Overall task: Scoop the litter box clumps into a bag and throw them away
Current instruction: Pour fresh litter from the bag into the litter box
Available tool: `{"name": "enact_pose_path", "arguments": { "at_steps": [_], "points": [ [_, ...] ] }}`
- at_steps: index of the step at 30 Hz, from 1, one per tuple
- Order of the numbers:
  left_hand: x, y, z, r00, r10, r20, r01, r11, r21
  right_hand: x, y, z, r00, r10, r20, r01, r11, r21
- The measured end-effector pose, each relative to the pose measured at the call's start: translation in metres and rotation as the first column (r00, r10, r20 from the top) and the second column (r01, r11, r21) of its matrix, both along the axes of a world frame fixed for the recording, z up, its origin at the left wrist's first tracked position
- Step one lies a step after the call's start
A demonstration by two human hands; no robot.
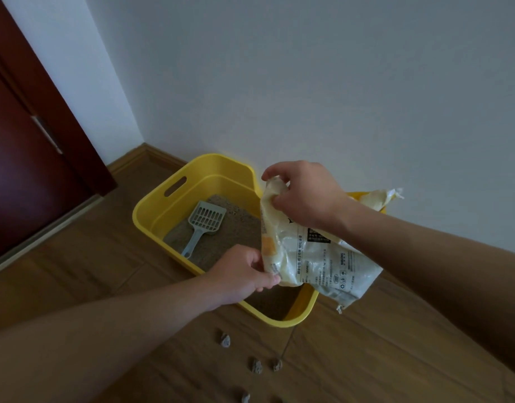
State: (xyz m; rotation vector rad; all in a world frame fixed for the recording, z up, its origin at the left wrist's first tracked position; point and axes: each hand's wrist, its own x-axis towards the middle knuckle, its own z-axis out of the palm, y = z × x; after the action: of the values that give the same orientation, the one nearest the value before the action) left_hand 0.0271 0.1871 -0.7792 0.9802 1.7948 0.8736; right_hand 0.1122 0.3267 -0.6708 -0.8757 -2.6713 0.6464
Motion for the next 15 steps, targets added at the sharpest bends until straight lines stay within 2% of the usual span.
{"name": "enact_pose_path", "arguments": {
  "at_steps": [6,15],
  "points": [
    [-0.002,-0.001,-0.005,0.998,0.014,0.067,-0.014,1.0,0.004,-0.008,-0.001,-0.008,1.0,-0.006,0.006,0.006,1.0,-0.011],
    [-0.002,-0.001,-0.01,0.998,0.015,0.054,-0.013,1.0,-0.027,-0.014,-0.002,-0.013,1.0,-0.003,0.024,0.003,1.0,-0.009]
  ]
}}
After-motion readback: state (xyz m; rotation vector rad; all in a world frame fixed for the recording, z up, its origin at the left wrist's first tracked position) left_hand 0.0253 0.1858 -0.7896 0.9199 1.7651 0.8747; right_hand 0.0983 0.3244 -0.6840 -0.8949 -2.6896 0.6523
